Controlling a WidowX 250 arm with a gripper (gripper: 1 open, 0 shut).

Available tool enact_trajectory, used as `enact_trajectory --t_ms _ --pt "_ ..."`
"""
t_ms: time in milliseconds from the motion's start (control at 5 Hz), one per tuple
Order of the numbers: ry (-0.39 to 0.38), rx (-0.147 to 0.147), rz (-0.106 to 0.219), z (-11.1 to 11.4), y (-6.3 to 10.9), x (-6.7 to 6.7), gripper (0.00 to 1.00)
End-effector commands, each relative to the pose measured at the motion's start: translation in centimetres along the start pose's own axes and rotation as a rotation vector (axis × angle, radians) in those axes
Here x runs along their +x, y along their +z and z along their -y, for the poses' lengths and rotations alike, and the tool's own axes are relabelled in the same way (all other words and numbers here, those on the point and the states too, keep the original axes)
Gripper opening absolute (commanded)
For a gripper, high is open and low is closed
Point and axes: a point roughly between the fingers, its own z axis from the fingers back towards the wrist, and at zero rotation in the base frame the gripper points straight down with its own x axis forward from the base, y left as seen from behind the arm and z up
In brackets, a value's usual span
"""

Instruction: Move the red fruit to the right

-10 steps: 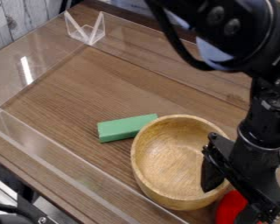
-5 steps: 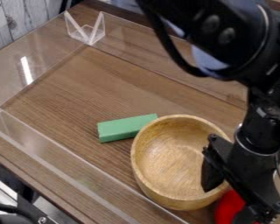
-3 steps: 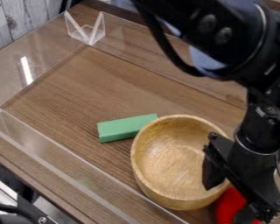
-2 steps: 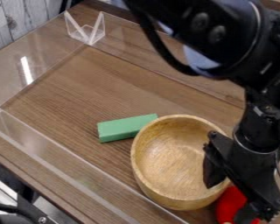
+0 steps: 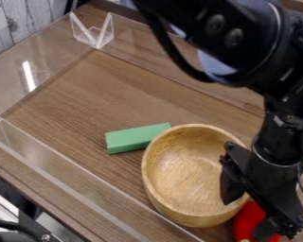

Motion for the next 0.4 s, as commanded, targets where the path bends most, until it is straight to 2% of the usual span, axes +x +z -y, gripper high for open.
enact_trajectory --t_ms 0,200 --pt "0.005 -0.002 0.04 -0.04 0.81 0.39 0.0" --pt "0.009 -0.003 0.04 -0.11 0.74 0.41 0.0"
